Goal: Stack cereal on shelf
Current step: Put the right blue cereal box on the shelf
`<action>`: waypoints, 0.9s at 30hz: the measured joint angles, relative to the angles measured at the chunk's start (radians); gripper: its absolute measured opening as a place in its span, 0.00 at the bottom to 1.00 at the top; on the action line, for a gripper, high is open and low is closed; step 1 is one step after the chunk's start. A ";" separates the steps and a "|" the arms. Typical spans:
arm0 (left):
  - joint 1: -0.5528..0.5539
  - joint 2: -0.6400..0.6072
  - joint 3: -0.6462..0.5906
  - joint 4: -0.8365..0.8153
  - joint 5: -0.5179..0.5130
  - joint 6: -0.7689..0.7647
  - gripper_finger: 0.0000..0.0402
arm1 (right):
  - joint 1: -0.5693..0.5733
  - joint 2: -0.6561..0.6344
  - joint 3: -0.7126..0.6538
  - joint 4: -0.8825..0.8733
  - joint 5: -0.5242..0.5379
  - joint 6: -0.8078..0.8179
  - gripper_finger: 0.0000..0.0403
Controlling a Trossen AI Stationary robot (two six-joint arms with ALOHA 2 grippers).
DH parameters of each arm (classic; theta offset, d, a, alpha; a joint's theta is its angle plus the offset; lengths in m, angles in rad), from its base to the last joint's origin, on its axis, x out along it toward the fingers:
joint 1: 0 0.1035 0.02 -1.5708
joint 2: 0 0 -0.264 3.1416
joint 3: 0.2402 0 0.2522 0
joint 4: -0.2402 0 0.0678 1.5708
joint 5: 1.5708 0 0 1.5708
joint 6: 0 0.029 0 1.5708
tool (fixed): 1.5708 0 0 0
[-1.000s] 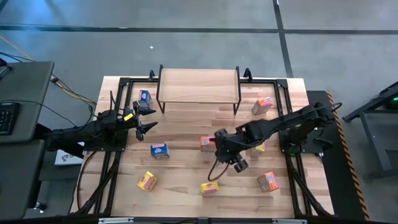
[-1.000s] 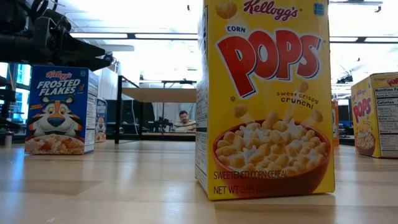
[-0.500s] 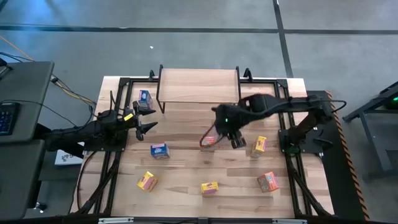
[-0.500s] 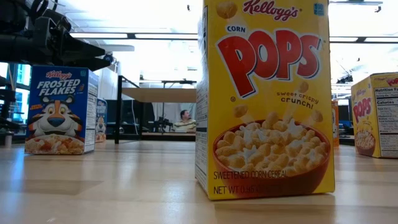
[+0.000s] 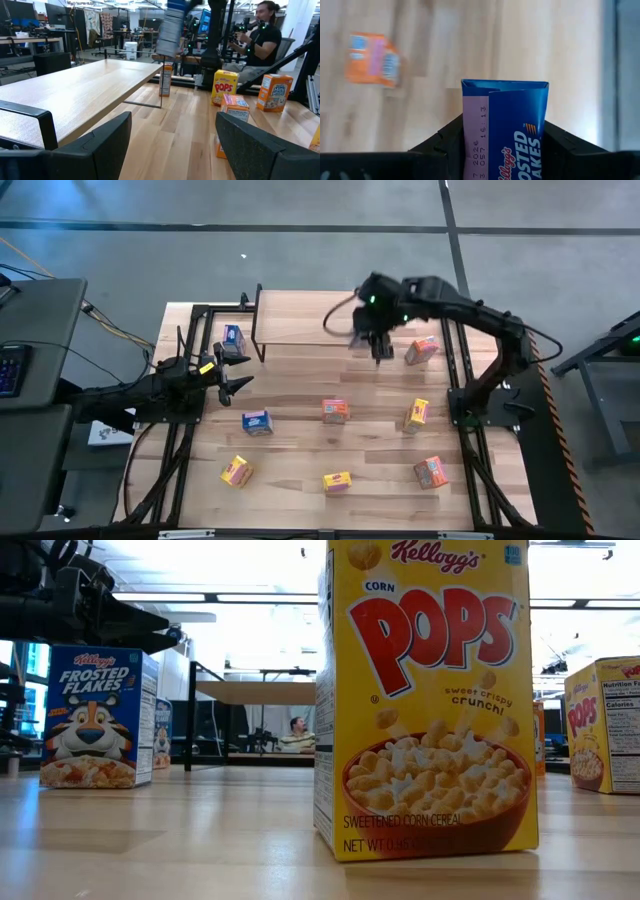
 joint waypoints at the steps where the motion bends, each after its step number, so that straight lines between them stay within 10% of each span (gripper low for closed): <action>1: 0.000 0.000 0.000 0.000 0.000 0.000 0.70 | -0.026 0.000 0.005 0.008 0.000 -0.022 0.42; 27: 0.000 0.000 0.000 0.000 0.000 0.000 0.70 | -0.390 0.063 0.018 0.211 -0.174 -0.329 0.42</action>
